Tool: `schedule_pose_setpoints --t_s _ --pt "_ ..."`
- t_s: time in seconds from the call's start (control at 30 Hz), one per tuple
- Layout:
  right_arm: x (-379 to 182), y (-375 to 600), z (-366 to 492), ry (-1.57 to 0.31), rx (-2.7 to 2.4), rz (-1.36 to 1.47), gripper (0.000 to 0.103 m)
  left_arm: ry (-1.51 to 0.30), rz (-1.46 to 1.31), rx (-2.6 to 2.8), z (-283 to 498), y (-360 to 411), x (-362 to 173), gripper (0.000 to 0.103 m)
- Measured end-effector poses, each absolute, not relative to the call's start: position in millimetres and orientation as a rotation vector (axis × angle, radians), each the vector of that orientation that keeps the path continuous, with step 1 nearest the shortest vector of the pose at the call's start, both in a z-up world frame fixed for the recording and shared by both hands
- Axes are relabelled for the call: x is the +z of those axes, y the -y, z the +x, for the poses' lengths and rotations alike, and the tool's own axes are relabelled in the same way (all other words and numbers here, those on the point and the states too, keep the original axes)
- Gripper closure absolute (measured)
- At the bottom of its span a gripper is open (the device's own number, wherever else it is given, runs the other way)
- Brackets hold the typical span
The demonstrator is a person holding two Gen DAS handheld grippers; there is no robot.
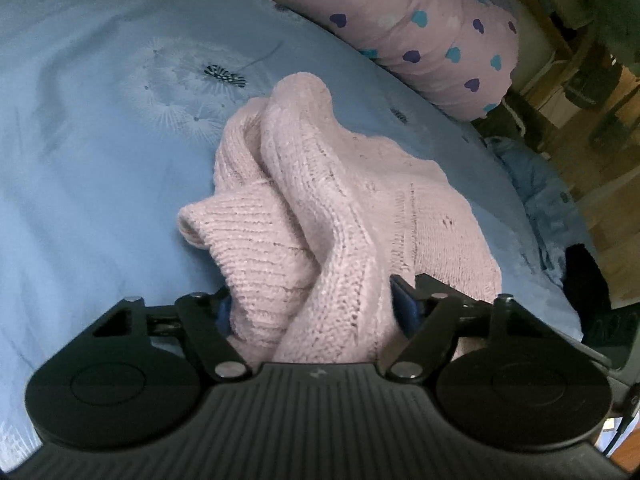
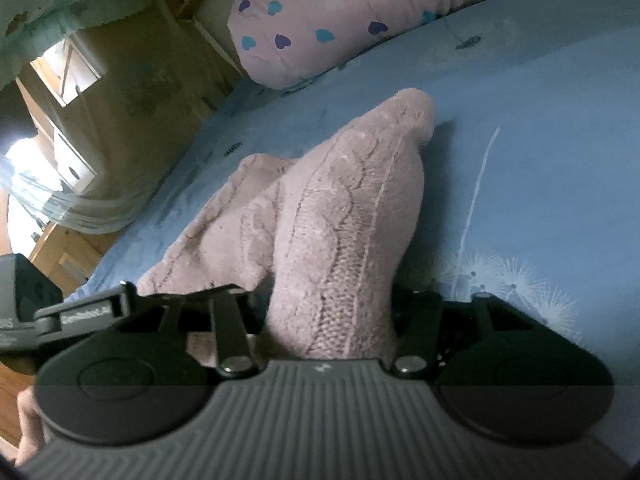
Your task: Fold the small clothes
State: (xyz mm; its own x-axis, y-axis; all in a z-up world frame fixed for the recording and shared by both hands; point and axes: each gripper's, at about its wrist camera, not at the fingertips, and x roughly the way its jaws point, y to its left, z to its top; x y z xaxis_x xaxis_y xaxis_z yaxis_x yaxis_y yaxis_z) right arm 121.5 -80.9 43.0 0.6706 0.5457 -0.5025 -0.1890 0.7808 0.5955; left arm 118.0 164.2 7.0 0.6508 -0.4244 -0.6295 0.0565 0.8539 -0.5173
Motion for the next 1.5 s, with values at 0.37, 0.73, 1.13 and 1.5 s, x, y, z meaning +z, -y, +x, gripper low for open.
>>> schedule_pose_setpoints --t_s 0.37,0.73,1.13,1.5 --pt "77 96 102 -0.749 0.425 0.640 0.059 -0.861 -0.518 -0.346 91 -148 29 0.040" --pt "108 159 41 -0.797 0.360 0.667 0.059 -0.912 -0.499 -0.448 23 -67 48 0.044" --pt "84 235 -54 -0.863 0.304 0.770 0.058 -0.943 -0.407 -0.450 -71 -14 27 0.042" --pt "82 221 -80 -0.808 0.205 0.527 0.046 -0.815 -0.261 -0.356 -90 -8 57 0.039"
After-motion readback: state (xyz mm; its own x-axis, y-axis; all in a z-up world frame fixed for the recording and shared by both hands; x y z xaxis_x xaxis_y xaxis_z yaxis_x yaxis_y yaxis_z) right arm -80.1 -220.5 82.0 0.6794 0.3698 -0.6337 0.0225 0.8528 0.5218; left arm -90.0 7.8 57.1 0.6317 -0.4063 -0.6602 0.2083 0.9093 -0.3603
